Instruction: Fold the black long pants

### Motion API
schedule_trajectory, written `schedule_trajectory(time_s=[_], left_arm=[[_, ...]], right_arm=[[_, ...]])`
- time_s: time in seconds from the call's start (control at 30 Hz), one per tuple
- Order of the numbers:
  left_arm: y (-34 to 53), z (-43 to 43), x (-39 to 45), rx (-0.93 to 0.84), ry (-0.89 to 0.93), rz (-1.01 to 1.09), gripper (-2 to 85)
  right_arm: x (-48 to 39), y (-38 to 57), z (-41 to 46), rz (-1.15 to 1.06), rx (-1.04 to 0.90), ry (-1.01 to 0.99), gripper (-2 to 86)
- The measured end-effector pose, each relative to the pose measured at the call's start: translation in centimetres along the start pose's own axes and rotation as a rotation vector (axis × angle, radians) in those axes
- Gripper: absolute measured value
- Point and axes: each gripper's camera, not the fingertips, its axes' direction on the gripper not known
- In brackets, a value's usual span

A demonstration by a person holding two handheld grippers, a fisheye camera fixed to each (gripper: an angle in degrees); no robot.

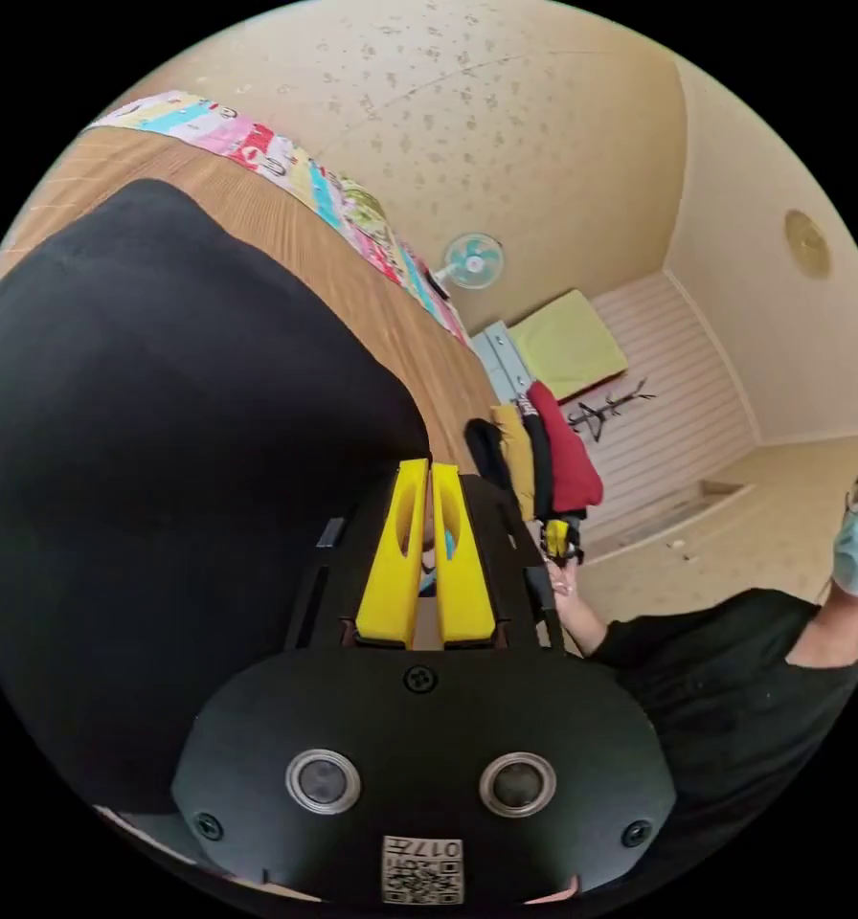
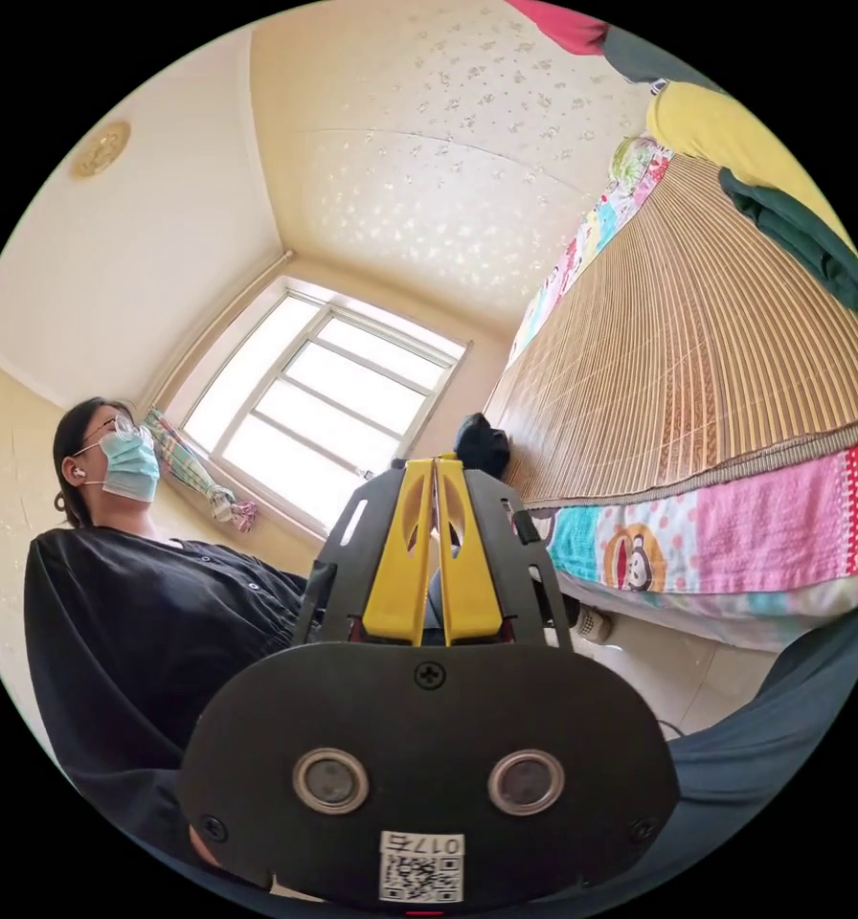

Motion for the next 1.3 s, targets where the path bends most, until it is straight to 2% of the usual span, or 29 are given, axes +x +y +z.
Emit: schedule_trajectory(time_s=[0.03,0.1,0.17,0.37,0.43,0.47,0.5,0.53,0.57,0.6,0.7,0.8,0.83,0.9,0.97,1.03,1.1,1.17,1.23,1.3], left_arm=[[0.5,0.4,0.4,-0.003,0.091,0.024,-1.0],[2.3,0.1,1.7,0.100,0.412,0.088,-1.0],[2.7,-1.7,2.5,0.218,0.531,0.109,-1.0],[-3.9,-9.2,6.7,0.383,0.525,0.259,-1.0],[-5.4,-12.6,5.0,0.654,0.830,0.340,-1.0],[-6.0,-14.9,2.9,0.864,1.028,0.331,-1.0],[-6.8,-17.3,1.0,0.986,1.043,0.242,-0.9],[-7.1,-18.8,0.7,1.017,0.964,0.235,-0.9],[-7.7,-21.8,1.4,0.994,0.682,0.295,-0.9],[-8.4,-23.2,2.7,0.900,0.396,0.277,-0.8],[-9.0,-20.8,5.7,0.658,-0.026,0.225,-0.1],[-8.0,-13.0,6.5,0.440,-0.184,0.189,4.6],[-7.8,-11.2,6.4,0.393,-0.182,0.180,6.5],[-7.2,-3.4,5.9,0.190,-0.122,0.152,11.8],[-6.5,1.6,6.3,0.092,-0.112,0.167,12.6],[-6.3,5.6,7.1,0.016,-0.191,0.189,12.8],[-7.0,10.1,7.9,-0.070,-0.324,0.218,13.5],[-8.2,13.8,7.6,-0.150,-0.382,0.210,14.2],[-9.4,18.2,6.5,-0.278,-0.485,0.201,14.0],[-9.9,24.3,3.4,-0.435,-0.705,0.219,10.6]], right_arm=[[0.3,-0.2,0.4,0.012,-0.012,0.005,2.9],[1.7,-1.1,2.3,0.076,-0.058,0.014,6.9],[3.0,-1.5,3.7,0.120,-0.092,0.018,10.4],[6.0,-2.1,11.0,0.198,-0.245,0.182,15.0],[6.8,-2.1,12.9,0.227,-0.267,0.181,15.8],[7.0,-2.0,13.5,0.247,-0.245,0.218,15.3],[6.9,-1.9,13.5,0.250,-0.202,0.251,14.7],[6.8,-1.8,13.6,0.247,-0.181,0.267,14.3],[6.8,-2.1,14.0,0.247,-0.164,0.301,13.3],[7.1,-2.7,15.1,0.247,-0.188,0.341,12.2],[8.2,-4.8,17.6,0.207,-0.247,0.440,9.1],[9.8,-6.3,18.3,0.254,-0.234,0.422,7.4],[10.0,-6.5,18.4,0.258,-0.228,0.418,7.0],[10.7,-7.6,18.9,0.260,-0.207,0.382,5.1],[10.5,-9.0,19.0,0.237,-0.167,0.269,4.2],[9.4,-10.9,19.2,0.187,-0.121,0.146,3.7],[6.9,-13.8,20.6,0.076,-0.168,0.235,3.7],[5.0,-15.7,22.3,-0.052,-0.251,0.317,4.1],[4.0,-16.9,23.5,-0.116,-0.313,0.317,4.9],[4.0,-17.9,23.3,-0.104,-0.316,0.321,6.7]])
